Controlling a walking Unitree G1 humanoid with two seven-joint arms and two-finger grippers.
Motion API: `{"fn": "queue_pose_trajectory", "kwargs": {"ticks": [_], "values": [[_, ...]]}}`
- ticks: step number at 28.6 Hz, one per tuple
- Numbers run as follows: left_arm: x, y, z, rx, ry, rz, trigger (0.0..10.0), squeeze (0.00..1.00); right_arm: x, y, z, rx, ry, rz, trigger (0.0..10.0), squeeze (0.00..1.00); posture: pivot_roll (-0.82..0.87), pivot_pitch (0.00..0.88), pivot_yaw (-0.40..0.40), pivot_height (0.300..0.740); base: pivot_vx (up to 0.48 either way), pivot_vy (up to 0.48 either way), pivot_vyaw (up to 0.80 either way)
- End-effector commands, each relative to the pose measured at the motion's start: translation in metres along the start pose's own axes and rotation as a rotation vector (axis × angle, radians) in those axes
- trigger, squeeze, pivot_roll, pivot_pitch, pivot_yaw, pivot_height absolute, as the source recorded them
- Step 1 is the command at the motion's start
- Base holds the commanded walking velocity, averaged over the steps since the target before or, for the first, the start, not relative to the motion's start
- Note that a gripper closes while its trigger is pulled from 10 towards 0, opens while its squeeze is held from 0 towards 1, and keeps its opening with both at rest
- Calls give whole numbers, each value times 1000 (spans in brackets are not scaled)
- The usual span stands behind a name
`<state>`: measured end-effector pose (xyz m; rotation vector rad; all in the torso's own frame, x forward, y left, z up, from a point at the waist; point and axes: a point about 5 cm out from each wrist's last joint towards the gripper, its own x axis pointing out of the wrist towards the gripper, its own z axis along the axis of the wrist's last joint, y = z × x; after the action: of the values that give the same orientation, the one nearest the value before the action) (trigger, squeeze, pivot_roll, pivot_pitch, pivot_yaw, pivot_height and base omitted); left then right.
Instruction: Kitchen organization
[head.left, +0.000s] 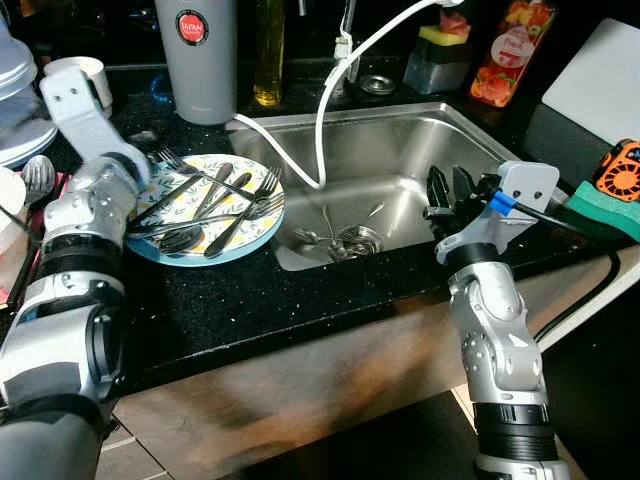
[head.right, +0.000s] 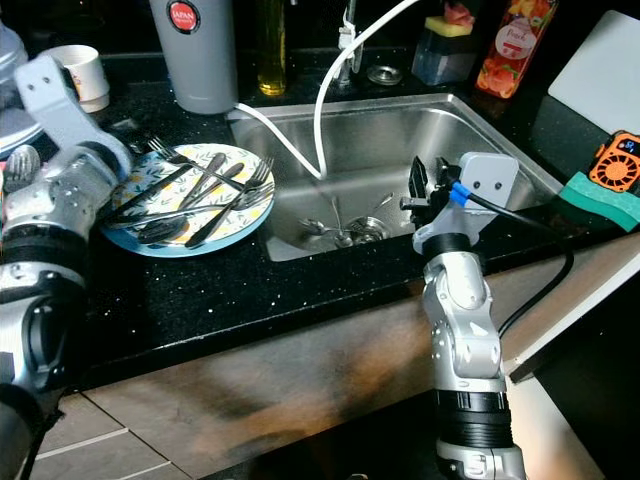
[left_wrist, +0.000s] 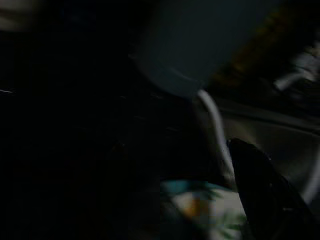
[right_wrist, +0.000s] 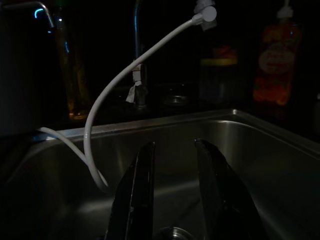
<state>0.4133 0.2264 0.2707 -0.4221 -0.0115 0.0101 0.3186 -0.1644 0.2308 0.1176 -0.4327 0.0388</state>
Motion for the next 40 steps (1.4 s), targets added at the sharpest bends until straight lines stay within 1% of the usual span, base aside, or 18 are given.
{"fn": "queue_pose_trajectory", "kwargs": {"ticks": [1, 4, 5, 10, 11, 12, 18, 23, 26, 30, 32, 33, 34, 35, 36, 37, 38, 40], "values": [[2, -8, -7, -23, 45, -37, 10000, 0, -1, -6, -1, -4, 5, -20, 10000, 0, 14, 65, -59, 740, 0, 0, 0], [4, -15, -13, 19, 89, -59, 10000, 0, -1, -6, 0, -5, 2, -23, 10000, 0, 10, 64, -53, 740, 0, 0, 0], [4, -15, -13, 19, 89, -59, 10000, 0, -1, -6, 0, -5, 2, -23, 10000, 0, 10, 64, -53, 740, 0, 0, 0], [5, -11, -29, 112, 165, -2, 10000, 0, -1, -7, 0, -5, 2, -26, 10000, 0, 10, 64, -53, 740, 0, 0, 0], [4, -7, -35, 137, 186, 29, 8235, 0, -1, -7, -1, -5, 2, -27, 10000, 0, 10, 64, -53, 740, 0, 0, 0], [3, -3, -41, 155, 202, 64, 0, 0, -1, -7, -1, -4, 3, -27, 10000, 0, 10, 64, -53, 740, 0, 0, 0], [1, 8, -45, 162, 193, 142, 0, 0, -1, -6, -1, -3, 3, -23, 10000, 0, 15, 68, -55, 740, 0, 0, 0], [1, 10, -33, 167, 128, 163, 0, 0, -1, -6, -1, -3, 3, -23, 10000, 0, 15, 68, -55, 740, 0, 0, 0], [2, 9, -23, 206, 83, 180, 0, 0, -1, -6, -1, -1, 3, -23, 10000, 0, 18, 69, -57, 740, 0, 0, 0], [3, -2, 1, 239, -58, 163, 0, 0, -1, -6, -1, -1, 3, -24, 10000, 0, 18, 69, -57, 740, 0, 0, 0], [3, -13, 17, 212, -157, 113, 0, 0, -1, -6, -1, -2, 4, -24, 10000, 0, 18, 69, -57, 740, 0, 0, 0], [2, -19, 26, 191, -211, 98, 10000, 0, -1, -6, -1, -2, 4, -24, 10000, 0, 15, 69, -59, 740, 0, 0, 0], [0, -24, 34, 169, -256, 80, 10000, 0, -1, -6, -1, -3, 4, -24, 10000, 0, 15, 69, -59, 740, 0, 0, 0], [0, -24, 34, 169, -256, 80, 10000, 0, -1, -6, -1, -3, 4, -24, 10000, 0, 15, 69, -59, 740, 0, 0, 0], [-2, -30, 46, 139, -320, 59, 10000, 0, -1, -6, 0, -3, 3, -23, 10000, 0, 15, 69, -59, 740, 0, 0, 0], [-6, -38, 65, 97, -421, 28, 10000, 0, 0, -6, 0, -2, 2, -22, 10000, 0, 15, 69, -59, 740, 0, 0, 0], [-9, -42, 75, 88, -466, 23, 10000, 0, 0, -5, 0, -2, 1, -21, 10000, 0, 15, 69, -59, 740, 0, 0, 0], [-11, -44, 81, 85, -498, 20, 10000, 0, 0, -5, 0, -1, 0, -21, 10000, 0, 15, 69, -59, 740, 0, 0, 0]]}}
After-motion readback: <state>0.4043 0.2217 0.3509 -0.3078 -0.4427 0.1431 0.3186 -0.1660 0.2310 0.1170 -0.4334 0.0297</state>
